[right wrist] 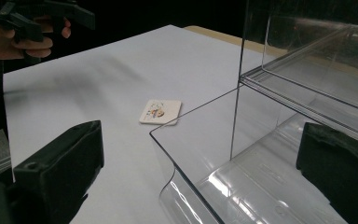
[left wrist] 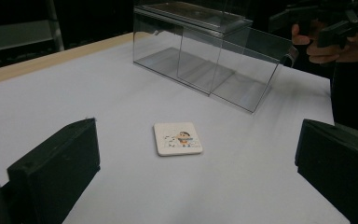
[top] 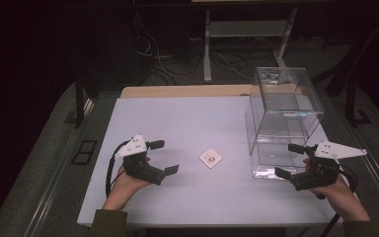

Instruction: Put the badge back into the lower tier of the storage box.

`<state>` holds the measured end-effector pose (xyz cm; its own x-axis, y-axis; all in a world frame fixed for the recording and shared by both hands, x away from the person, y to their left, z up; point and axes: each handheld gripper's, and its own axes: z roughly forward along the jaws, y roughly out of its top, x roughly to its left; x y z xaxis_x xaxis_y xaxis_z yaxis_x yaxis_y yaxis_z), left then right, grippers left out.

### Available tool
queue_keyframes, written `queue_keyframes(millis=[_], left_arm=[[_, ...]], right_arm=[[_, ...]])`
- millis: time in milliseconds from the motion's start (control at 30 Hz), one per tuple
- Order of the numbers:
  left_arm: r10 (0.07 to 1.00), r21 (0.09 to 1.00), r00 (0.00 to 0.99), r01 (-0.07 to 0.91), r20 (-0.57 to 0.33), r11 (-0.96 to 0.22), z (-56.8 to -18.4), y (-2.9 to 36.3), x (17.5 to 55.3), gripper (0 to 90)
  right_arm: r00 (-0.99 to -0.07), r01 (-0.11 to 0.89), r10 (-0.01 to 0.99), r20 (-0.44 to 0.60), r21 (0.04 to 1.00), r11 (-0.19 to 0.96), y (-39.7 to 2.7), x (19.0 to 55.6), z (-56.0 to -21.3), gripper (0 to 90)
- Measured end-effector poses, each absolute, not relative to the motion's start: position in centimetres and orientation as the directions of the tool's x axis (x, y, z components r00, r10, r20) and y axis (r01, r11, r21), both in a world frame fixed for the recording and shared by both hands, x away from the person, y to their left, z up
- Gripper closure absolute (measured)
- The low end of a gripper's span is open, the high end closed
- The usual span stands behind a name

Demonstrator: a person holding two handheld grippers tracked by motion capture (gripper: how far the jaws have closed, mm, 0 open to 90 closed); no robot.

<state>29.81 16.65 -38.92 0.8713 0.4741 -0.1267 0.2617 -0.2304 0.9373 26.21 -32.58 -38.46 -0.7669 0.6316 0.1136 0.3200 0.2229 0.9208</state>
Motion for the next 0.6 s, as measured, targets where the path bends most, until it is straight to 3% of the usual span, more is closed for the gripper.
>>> queue_keyframes(millis=[600], left_arm=[[0.469, 0.941, 0.871, 0.268, -0.146, -0.204, -39.1, 15.5, 30.7, 0.0]], right_arm=[[-0.767, 0.322, 0.631, 0.116, 0.92, 0.222, -32.6, 26.2, -38.5, 0.4]])
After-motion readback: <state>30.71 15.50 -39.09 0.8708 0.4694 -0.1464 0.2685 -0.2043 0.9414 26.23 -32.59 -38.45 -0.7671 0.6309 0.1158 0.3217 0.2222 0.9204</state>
